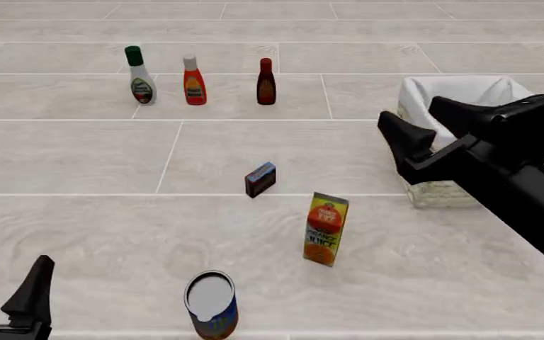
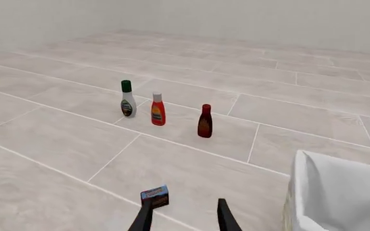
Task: Pick the chocolate pudding and place it in the basket.
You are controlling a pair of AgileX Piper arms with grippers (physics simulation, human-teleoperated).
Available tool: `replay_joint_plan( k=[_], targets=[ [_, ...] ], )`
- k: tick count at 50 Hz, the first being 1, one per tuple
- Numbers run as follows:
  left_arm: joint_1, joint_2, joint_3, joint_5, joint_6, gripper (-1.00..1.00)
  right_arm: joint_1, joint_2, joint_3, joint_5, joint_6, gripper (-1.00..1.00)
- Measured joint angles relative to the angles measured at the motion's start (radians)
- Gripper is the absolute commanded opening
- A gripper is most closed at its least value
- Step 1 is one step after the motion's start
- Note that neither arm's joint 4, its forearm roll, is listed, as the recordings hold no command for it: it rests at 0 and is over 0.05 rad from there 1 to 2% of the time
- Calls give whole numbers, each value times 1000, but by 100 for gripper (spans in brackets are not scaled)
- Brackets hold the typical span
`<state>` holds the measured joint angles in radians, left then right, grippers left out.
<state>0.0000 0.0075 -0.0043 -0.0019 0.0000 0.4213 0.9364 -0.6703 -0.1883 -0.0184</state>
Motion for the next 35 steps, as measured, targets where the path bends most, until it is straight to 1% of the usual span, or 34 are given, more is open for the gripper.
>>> replay_joint_plan(
  k=[9, 19, 30, 35],
  targets=[
    [0, 0, 0, 0, 0, 100, 19, 74, -77, 21, 15, 100],
    [0, 0, 0, 0, 0, 100, 43, 155, -168, 51, 19, 100],
    [0, 0, 0, 0, 0, 100, 62, 246, -263, 93, 13, 100],
    [0, 0, 0, 0, 0, 100, 69, 287, -305, 115, 0, 100]
  ],
)
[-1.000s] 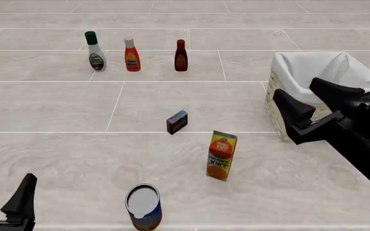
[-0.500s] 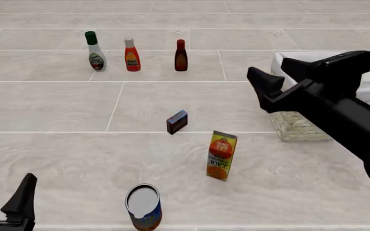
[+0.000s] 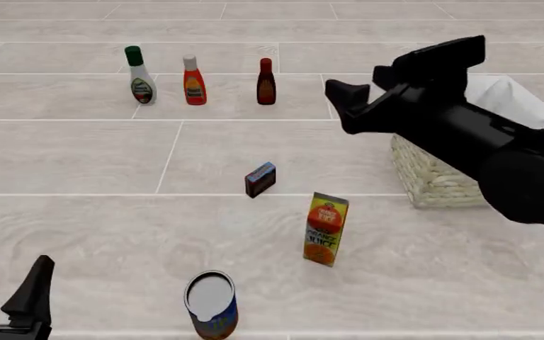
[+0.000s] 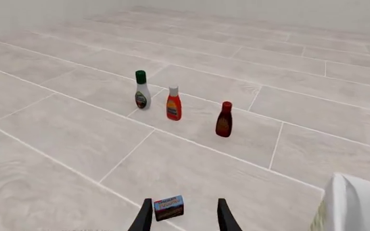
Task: Pick the chocolate pudding and place it in the basket.
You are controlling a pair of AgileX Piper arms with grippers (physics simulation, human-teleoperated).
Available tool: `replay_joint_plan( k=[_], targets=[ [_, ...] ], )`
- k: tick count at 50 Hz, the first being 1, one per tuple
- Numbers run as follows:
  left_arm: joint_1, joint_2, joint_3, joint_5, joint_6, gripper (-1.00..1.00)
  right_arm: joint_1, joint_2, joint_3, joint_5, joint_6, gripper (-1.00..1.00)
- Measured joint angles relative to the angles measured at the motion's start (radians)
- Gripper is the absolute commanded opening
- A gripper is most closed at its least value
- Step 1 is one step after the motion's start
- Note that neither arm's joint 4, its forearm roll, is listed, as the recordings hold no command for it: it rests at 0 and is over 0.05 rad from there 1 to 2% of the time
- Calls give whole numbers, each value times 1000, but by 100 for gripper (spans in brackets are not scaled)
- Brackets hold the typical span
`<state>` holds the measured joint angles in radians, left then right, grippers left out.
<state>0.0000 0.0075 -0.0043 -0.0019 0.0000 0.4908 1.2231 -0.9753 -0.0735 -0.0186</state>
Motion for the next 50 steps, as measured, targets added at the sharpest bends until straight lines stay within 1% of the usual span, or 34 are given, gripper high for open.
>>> replay_joint_plan(
  k=[17, 30, 40, 50],
  targets=[
    [0, 0, 0, 0, 0, 100, 22, 134, -162, 93, -59, 100],
    [0, 0, 0, 0, 0, 100, 59, 223, -281, 165, -101, 100],
    [0, 0, 0, 0, 0, 100, 84, 282, -363, 214, -112, 100],
    [0, 0, 0, 0, 0, 100, 97, 350, -450, 264, -103, 100]
  ],
)
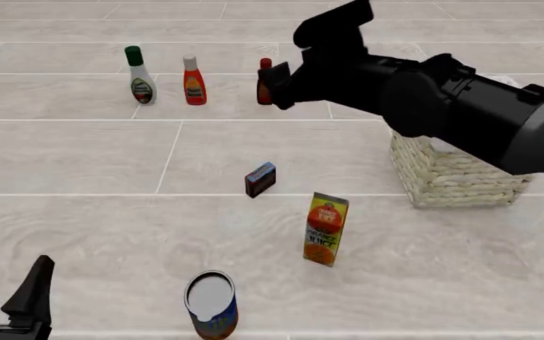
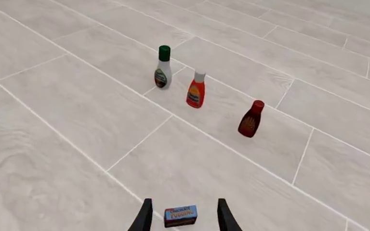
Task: Pick the chocolate pudding and place it in the basket.
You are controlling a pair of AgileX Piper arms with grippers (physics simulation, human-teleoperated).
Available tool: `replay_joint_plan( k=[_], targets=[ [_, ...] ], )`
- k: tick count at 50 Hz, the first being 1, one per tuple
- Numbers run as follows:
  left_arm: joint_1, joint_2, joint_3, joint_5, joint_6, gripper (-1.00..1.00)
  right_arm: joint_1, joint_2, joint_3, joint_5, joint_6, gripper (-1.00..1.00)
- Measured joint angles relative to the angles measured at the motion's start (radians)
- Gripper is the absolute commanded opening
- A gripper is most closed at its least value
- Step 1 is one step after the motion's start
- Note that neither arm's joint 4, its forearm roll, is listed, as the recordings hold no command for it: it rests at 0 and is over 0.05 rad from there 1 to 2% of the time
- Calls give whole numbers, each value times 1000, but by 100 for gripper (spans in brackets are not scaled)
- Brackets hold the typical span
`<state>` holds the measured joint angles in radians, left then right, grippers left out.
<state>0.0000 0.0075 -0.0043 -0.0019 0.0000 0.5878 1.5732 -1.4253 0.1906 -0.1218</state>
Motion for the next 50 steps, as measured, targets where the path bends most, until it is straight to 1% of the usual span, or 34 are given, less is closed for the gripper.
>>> replay_joint_plan(
  k=[12, 37, 46, 50],
  targets=[
    [0, 0, 0, 0, 0, 100, 1, 87, -98, 49, 21, 100],
    [0, 0, 0, 0, 0, 100, -7, 245, -255, 120, 51, 100],
    [0, 0, 0, 0, 0, 100, -16, 306, -312, 149, 67, 100],
    [0, 0, 0, 0, 0, 100, -16, 333, -342, 169, 83, 100]
  ],
)
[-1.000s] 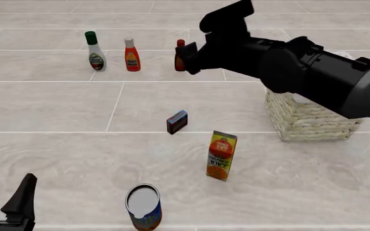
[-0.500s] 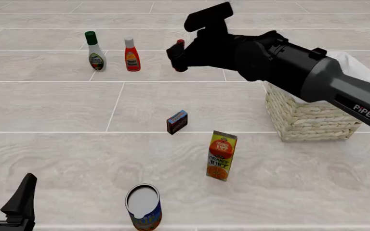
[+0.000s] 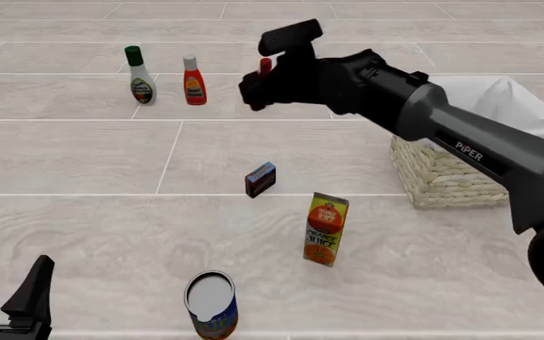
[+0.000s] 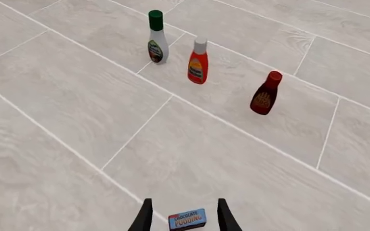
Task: Pick the chocolate pudding and place it in the basket.
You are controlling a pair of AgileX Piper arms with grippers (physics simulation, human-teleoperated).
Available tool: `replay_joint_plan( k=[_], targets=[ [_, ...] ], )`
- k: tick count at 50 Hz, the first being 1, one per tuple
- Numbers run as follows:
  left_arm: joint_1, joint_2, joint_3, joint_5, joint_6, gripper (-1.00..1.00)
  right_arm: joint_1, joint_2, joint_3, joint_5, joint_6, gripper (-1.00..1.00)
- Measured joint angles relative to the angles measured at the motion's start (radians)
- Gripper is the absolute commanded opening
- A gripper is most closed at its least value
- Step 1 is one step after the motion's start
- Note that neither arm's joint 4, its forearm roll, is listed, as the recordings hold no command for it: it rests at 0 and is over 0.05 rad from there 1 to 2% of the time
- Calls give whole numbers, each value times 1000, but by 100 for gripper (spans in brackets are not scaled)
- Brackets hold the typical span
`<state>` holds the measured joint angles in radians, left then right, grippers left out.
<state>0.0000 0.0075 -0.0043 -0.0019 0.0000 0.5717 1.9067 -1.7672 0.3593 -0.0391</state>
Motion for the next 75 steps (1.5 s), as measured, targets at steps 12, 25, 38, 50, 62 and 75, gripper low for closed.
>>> replay_joint_plan(
  k=[12, 25, 38, 50, 62, 75],
  targets=[
    [0, 0, 0, 0, 0, 100, -6, 76, -92, 58, 49, 100],
    [0, 0, 0, 0, 0, 100, -22, 146, -181, 114, 96, 100],
    [0, 0, 0, 0, 0, 100, -51, 222, -296, 192, 166, 100],
    [0, 0, 0, 0, 0, 100, -86, 287, -397, 264, 230, 100],
    [0, 0, 0, 0, 0, 100, -117, 334, -458, 316, 290, 100],
    [0, 0, 0, 0, 0, 100, -150, 391, -527, 379, 347, 100]
  ],
)
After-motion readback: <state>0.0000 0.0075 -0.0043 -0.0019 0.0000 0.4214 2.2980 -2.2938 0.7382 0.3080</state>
